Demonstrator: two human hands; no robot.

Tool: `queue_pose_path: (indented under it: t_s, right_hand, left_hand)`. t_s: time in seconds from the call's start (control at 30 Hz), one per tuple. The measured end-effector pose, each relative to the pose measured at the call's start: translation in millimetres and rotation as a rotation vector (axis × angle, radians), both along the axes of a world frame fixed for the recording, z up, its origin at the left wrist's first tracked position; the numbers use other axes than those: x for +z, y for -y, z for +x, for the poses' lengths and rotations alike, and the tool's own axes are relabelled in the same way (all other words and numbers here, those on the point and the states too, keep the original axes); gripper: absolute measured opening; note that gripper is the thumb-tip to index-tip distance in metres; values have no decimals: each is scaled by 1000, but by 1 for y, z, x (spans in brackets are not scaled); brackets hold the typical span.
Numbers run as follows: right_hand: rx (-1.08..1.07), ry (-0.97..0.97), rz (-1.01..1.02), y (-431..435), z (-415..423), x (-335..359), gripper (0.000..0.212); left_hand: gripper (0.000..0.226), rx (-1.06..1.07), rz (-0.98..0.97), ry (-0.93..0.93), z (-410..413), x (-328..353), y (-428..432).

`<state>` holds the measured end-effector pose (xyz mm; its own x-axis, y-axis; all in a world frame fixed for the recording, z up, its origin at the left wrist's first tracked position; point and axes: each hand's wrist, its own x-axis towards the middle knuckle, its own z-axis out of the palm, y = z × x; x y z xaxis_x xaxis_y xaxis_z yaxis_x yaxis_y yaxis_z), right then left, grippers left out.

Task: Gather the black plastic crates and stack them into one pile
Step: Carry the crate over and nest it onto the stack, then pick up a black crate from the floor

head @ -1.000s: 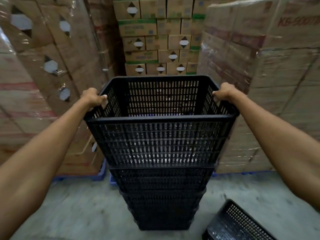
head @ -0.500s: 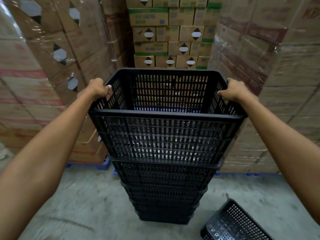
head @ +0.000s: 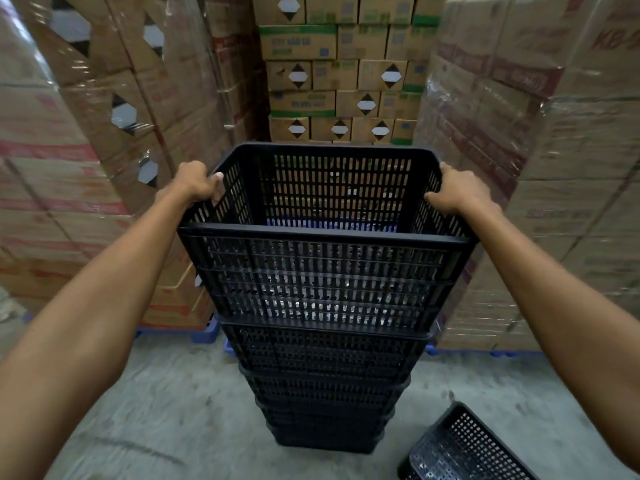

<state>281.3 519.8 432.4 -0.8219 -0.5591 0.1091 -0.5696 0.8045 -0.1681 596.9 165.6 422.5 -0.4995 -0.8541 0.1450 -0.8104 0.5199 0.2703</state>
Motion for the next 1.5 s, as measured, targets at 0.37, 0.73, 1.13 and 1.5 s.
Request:
queue_pose_path:
  t_s: [0.37,0.73,1.13,1.5]
  right_hand:
    - [112,-9,200,2,10,0,96]
    - [109,-23,202,11,-2,-5,109]
    - [90,263,116,-5,-1,39,112]
    - [-256,184,8,-209,-42,3,64]
  left_hand:
    - [89,-221,-53,225,1,-9,-8]
    - [78,-257,-170,392,-4,-11,-4]
    - [66,-172,5,374,-19,30,-39]
    - [57,-942,-73,88,-256,81,-308]
